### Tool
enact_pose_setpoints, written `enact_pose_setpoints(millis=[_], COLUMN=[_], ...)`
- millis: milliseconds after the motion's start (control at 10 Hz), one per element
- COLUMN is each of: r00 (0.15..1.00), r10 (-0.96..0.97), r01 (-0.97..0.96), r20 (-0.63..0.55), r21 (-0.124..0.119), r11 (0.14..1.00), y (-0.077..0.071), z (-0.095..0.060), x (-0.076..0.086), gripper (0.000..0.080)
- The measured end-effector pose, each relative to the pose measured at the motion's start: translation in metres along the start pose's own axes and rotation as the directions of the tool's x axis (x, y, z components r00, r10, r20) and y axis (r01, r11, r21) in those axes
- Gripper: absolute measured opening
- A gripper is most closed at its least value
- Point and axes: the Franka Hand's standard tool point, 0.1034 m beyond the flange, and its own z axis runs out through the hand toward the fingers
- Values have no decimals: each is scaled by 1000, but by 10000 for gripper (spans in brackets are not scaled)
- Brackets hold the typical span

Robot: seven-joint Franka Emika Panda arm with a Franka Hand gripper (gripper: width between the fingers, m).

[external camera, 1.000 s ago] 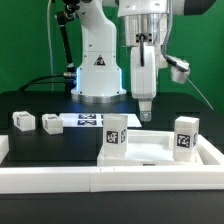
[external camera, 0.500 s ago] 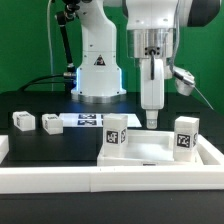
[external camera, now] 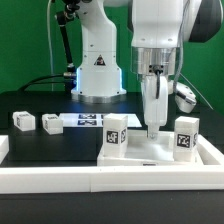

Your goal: Assemble square table

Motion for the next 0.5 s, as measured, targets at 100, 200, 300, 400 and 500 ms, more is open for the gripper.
enact_pose_setpoints(millis=[100,200,300,400,500], r00=[1000,1000,1000,1000,999], r10=[-1,-4,-8,-23,-33], r01=[1,4,8,23,33], r20=[-4,-8,-10,-13,-14], r21=[-5,-10,-12,-13,-12], r11=[1000,1000,1000,1000,999], y=[2,3,4,4,4], z=[3,6,8,9,9], x=[1,2,3,5,6], gripper=[649,649,649,649,518])
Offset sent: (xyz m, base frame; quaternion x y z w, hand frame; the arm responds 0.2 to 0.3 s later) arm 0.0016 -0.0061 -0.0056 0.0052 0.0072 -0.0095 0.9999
